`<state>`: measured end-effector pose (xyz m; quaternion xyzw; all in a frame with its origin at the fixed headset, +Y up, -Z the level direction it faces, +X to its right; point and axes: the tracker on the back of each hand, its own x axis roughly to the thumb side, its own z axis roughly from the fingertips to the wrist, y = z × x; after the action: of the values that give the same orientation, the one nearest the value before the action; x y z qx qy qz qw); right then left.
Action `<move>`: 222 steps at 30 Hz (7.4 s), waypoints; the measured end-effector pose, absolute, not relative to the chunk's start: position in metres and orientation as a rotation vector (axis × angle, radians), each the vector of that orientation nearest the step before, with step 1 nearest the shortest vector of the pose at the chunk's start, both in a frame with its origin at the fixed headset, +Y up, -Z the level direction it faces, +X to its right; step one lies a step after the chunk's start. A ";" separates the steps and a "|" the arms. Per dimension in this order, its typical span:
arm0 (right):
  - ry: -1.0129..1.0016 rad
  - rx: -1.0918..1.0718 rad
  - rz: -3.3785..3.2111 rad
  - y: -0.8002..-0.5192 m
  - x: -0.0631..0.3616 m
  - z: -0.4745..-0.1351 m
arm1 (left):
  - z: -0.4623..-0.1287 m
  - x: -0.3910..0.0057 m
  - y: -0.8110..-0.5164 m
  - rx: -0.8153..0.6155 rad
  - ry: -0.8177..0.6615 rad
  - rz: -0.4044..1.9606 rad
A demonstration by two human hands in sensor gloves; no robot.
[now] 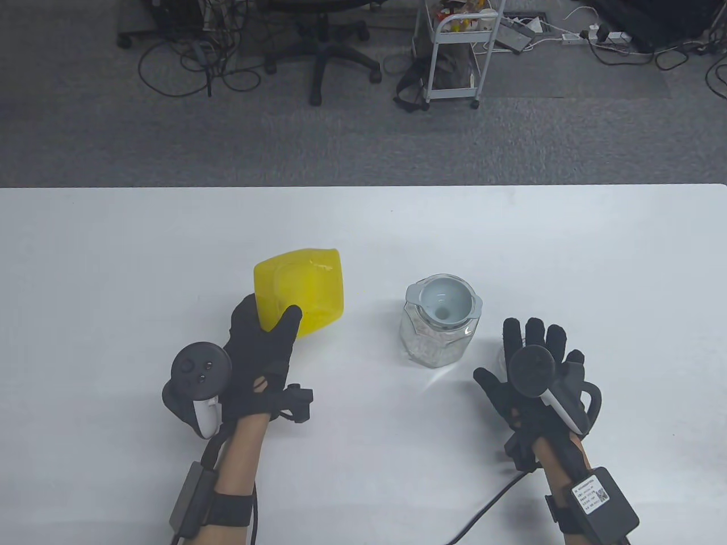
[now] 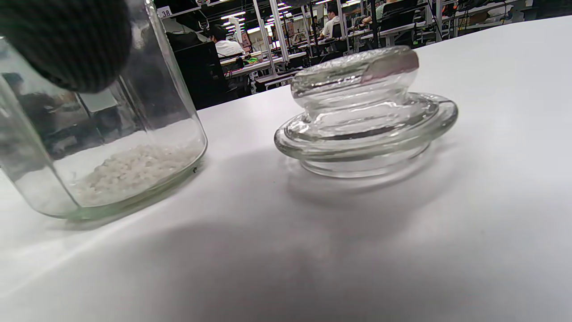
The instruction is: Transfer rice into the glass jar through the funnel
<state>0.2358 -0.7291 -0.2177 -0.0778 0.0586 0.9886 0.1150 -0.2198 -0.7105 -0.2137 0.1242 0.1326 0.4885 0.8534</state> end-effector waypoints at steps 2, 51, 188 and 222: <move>0.169 -0.228 2.897 -0.730 0.236 -0.218 | -0.209 -0.223 -0.730 0.219 0.304 1.024; 0.180 -0.264 2.848 -0.731 0.241 -0.217 | -0.209 -0.254 -0.725 0.127 0.442 0.247; -0.099 -0.161 2.689 -0.717 0.269 -0.218 | -0.202 -0.278 -0.718 0.253 0.112 0.733; 0.027 -0.209 2.745 -0.729 0.271 -0.223 | -0.214 -0.279 -0.748 -0.050 0.166 0.598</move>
<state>0.2705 -0.7295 -0.2233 -0.0745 0.0095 0.9783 0.1933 -0.2787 -0.7478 -0.2139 -0.0245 0.0815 0.2942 0.9519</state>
